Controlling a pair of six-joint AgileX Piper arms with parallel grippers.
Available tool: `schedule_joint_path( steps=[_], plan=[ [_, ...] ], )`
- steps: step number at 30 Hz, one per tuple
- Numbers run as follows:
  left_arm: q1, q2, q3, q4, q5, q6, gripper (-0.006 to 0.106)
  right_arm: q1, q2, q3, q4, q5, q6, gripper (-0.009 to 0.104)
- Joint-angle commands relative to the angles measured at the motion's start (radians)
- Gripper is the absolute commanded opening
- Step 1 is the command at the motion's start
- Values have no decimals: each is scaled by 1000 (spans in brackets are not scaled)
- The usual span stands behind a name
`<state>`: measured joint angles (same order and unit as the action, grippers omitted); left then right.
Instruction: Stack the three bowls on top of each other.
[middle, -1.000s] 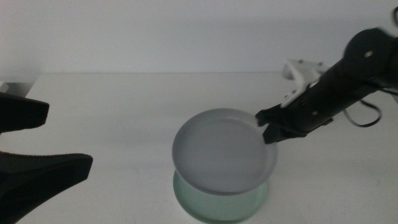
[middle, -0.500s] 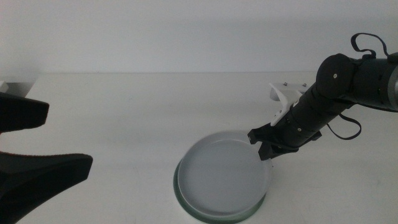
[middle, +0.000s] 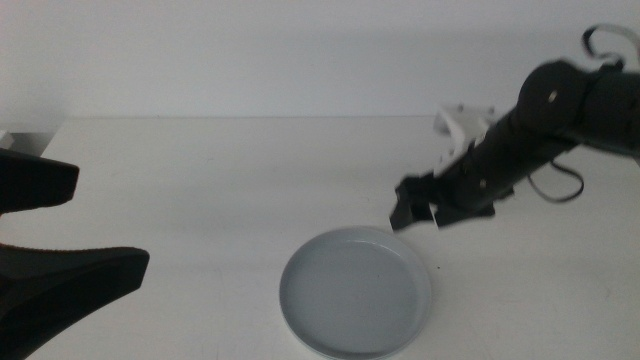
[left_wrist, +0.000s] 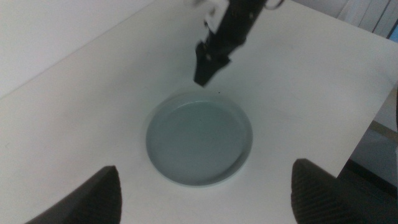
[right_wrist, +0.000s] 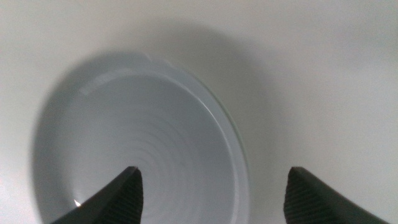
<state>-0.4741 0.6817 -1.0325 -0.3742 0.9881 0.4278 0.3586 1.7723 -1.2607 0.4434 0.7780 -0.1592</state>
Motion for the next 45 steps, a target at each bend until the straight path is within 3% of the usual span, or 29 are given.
schedule_joint_path(
  steps=[1,7,22,26,29,37,41,45],
  plan=[
    [0,1,-24,-35,-55,-5,90,-5,-84,-67,21,-9,-21,61],
    [0,1,-24,-35,-55,-5,90,-5,-152,-180,-32,16,-6,61],
    [0,1,-24,-35,-55,-5,90,-5,-210,-217,-32,-28,-6,61],
    [0,15,0,174,-188,-5,90,-3,-226,-190,-37,-57,-6,61],
    [14,15,56,260,-365,-5,90,-3,-266,-146,-81,-119,-6,61],
    [274,7,241,218,-583,-5,90,-24,-413,26,-293,-254,-6,61],
    [422,-24,318,184,-620,-5,90,-75,-530,106,-302,-258,-6,61],
    [466,-106,406,157,-643,-5,90,-173,-681,174,-302,-259,-6,61]
  ],
)
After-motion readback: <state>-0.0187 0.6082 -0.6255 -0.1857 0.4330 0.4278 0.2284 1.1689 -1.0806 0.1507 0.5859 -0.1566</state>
